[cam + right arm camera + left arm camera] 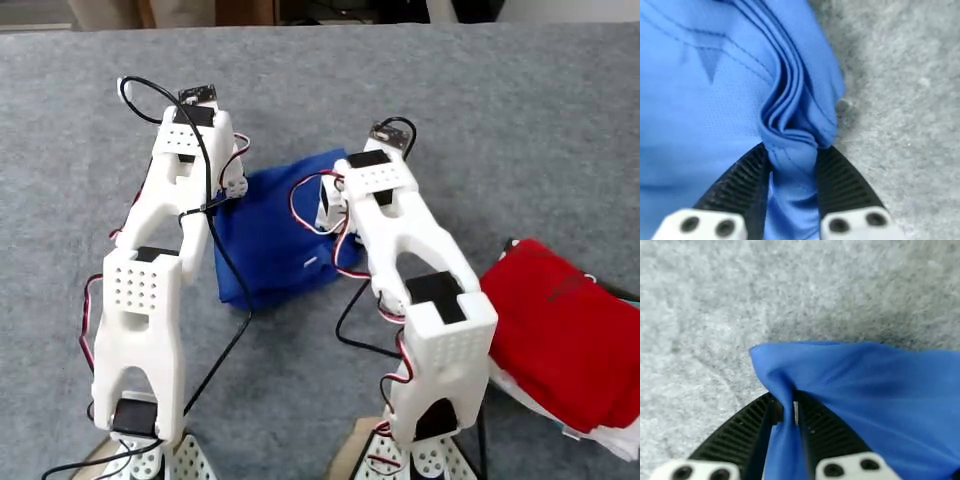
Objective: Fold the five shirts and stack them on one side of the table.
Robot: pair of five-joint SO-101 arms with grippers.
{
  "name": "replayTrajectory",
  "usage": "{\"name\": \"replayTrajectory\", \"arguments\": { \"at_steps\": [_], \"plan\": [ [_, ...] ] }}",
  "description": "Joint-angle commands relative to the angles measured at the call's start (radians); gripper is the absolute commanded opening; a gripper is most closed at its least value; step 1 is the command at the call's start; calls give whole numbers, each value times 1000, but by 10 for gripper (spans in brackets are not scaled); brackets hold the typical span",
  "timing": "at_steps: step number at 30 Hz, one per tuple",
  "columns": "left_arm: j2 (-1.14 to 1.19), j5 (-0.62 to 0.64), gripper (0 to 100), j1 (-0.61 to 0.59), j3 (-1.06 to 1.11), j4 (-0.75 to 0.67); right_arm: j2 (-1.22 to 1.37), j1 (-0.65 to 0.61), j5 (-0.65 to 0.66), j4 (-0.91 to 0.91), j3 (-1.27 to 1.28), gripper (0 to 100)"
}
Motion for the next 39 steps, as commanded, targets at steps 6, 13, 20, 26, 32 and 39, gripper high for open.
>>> {"name": "replayTrajectory", "arguments": {
  "at_steps": [6,13,20,26,32,39],
  "plan": [
    [-7,46,18,-3,-196,110,41,8,12,287,-229,5],
    [-7,91,17,63,-534,276,24,97,12,548,-515,5],
    [-48,146,17,163,-617,276,-211,282,78,617,-579,4],
    [-122,176,17,315,-640,275,-535,487,140,617,-366,5],
    [-174,176,17,488,-733,275,-863,754,253,614,-88,5],
    [-180,176,18,764,-870,272,-1144,1098,423,609,54,5]
  ]
}}
